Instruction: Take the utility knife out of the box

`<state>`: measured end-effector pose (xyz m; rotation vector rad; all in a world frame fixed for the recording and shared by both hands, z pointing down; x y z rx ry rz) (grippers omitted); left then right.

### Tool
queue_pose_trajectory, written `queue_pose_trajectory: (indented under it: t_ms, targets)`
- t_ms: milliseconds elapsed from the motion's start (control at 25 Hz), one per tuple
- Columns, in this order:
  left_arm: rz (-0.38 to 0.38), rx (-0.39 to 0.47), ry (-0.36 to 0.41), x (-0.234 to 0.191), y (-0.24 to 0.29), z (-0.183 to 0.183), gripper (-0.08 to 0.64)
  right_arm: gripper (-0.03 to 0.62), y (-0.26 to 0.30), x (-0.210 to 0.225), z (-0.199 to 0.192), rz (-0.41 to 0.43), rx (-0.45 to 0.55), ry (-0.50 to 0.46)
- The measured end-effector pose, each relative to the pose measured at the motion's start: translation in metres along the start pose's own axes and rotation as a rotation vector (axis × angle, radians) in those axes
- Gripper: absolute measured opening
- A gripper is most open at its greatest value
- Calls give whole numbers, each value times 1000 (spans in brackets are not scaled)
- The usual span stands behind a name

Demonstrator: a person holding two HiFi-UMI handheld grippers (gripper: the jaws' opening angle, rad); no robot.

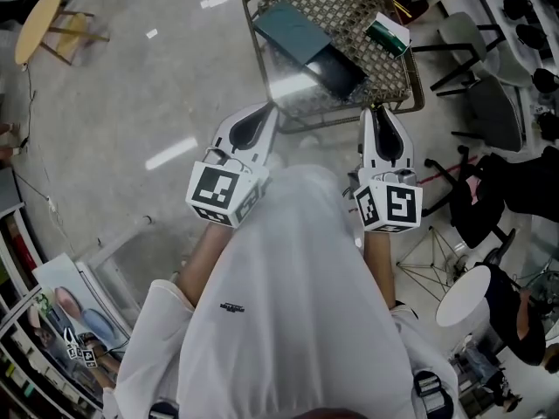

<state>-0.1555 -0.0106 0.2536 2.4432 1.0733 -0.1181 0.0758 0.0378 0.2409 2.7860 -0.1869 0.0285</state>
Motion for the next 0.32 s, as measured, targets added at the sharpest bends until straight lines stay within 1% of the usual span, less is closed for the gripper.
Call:
queue_pose_trajectory:
  t_ms: [320]
  targets:
    - [3,-11,-7,2,2,-1,0,54,2,3,1,4,-3,11]
Point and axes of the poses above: the fingertips, and each gripper's own axes: y forward along the fingers, x to its right, z out of its top, the point moved 8 cm from there along -y, backward along the fingers, and after that the axes turned 10 degrees about -x, right-handed, at the moved point
